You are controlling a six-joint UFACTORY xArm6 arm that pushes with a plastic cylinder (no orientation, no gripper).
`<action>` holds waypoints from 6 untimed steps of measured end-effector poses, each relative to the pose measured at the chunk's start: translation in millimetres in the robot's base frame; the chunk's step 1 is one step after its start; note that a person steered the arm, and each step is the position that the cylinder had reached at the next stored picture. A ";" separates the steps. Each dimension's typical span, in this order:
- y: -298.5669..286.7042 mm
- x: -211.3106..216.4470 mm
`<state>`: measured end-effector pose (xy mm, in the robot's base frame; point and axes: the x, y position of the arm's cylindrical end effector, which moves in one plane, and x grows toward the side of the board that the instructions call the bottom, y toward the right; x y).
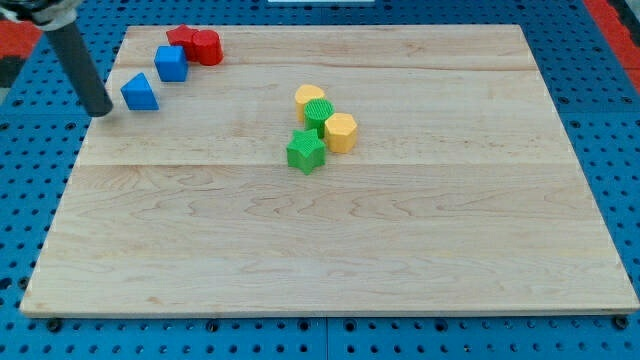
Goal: Push the triangle slightly to the right
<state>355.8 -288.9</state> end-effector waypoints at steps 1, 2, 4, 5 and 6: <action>40.6 -7.8; 68.8 -42.4; 66.3 -57.9; 45.0 -57.1; 25.1 -54.1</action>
